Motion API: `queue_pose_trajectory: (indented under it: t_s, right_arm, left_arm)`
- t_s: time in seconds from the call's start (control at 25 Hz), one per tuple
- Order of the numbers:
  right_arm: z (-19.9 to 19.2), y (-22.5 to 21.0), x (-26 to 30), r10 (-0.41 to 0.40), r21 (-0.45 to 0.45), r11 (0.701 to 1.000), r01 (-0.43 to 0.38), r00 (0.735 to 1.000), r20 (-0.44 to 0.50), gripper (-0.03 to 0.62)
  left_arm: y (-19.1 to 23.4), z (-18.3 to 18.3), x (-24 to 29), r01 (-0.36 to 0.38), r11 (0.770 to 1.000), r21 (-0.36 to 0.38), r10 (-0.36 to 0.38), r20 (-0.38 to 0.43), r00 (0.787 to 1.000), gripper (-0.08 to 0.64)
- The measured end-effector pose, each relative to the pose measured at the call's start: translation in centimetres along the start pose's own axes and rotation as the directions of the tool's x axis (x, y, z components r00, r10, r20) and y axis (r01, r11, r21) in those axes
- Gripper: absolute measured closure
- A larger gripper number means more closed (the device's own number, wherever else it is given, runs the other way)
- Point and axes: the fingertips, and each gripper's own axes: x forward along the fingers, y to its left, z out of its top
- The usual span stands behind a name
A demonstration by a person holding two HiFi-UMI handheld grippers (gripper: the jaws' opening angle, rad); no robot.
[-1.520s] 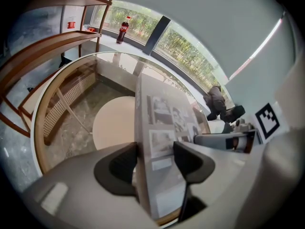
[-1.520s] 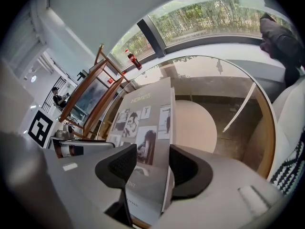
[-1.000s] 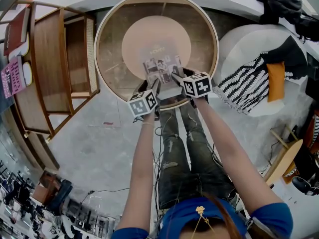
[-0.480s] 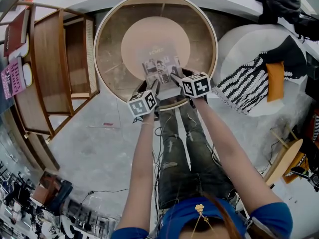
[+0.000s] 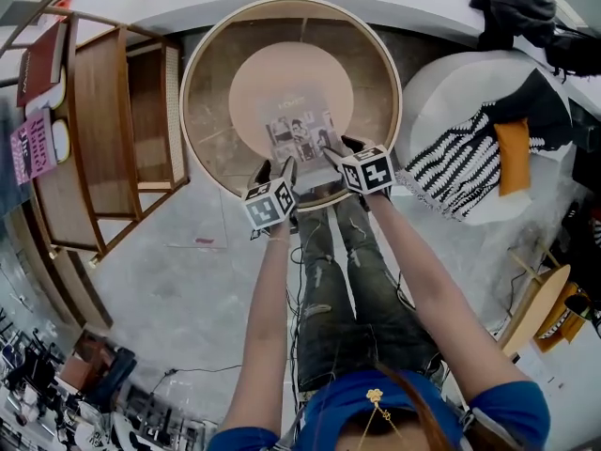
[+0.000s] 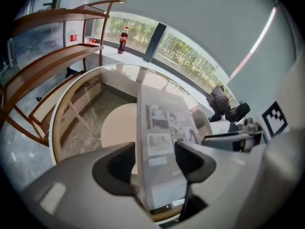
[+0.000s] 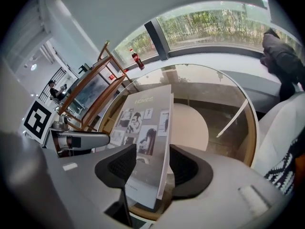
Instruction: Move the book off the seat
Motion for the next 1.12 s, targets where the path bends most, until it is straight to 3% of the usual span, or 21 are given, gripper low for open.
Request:
queue_pose_trajectory:
  t_s: [0.2, 0.48, 0.88, 1.12]
  right_arm:
    - [1.9, 1.4, -4.7, 0.008, 0.001, 1.0, -0.009, 0.997, 0.074, 0.433]
    - [5.4, 6.4, -13.4, 0.07, -0.046, 0.997, -0.062, 0.978, 0.194, 0.585]
    - [7.8, 14.1, -25.4, 0.167, -0.283, 0.955, -0.084, 0.945, 0.283, 0.592]
    - [10.5, 18.6, -32.4, 0.239, -0.405, 0.912, -0.07, 0.892, 0.384, 0.592]
  left_arm:
    - [-4.0, 1.9, -4.1, 0.068, 0.998, -0.003, -0.068, 0.077, 0.995, 0.341]
    - [-10.6, 4.8, -12.1, 0.17, 0.985, -0.033, -0.161, 0.18, 0.97, 0.554]
    - [-18.4, 7.3, -24.1, 0.231, 0.969, 0.082, -0.245, 0.287, 0.926, 0.56]
    - [-21.5, 10.5, -31.6, 0.214, 0.964, 0.156, -0.262, 0.435, 0.862, 0.56]
